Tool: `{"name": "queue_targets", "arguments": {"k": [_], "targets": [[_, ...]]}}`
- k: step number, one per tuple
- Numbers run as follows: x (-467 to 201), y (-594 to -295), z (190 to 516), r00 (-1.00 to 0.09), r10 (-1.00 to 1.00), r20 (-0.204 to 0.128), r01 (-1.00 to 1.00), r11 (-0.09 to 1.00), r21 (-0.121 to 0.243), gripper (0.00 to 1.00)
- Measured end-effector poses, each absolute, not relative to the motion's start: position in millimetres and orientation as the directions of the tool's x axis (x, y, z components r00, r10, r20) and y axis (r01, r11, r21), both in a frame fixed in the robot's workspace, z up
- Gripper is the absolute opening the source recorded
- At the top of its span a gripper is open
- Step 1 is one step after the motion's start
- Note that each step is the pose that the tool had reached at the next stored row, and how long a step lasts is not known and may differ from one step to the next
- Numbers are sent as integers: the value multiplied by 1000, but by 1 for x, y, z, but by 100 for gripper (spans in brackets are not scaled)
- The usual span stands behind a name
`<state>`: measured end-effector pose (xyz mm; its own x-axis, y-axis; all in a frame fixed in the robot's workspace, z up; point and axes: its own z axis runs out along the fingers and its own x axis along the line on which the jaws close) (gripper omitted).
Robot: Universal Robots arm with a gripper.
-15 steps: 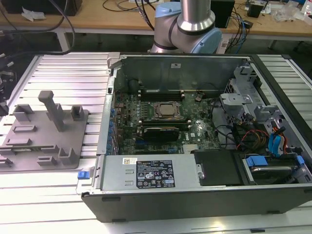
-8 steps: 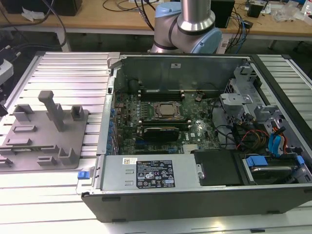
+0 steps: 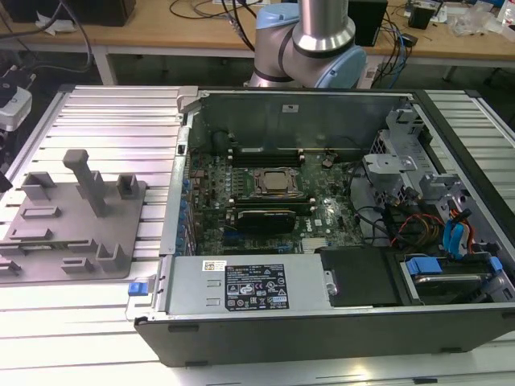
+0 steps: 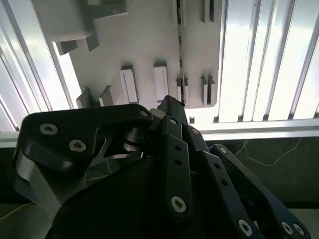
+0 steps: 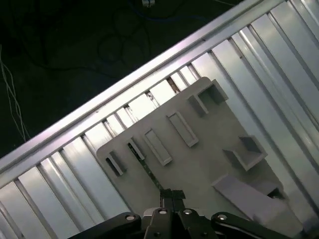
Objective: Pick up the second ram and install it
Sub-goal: 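Pick up the second ram and move it above second insertion slot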
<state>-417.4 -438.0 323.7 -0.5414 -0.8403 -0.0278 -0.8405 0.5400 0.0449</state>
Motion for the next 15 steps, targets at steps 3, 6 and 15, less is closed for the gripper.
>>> {"name": "queue_targets", "arguments": {"k": [3, 6, 15], "targets": [[-417, -438, 323, -485, -874, -28, -874, 483, 45, 8], [-417, -438, 323, -395, -918, -28, -918, 393, 45, 8], [-417, -438, 321, -135, -990, -28, -990, 134, 45, 8]]}}
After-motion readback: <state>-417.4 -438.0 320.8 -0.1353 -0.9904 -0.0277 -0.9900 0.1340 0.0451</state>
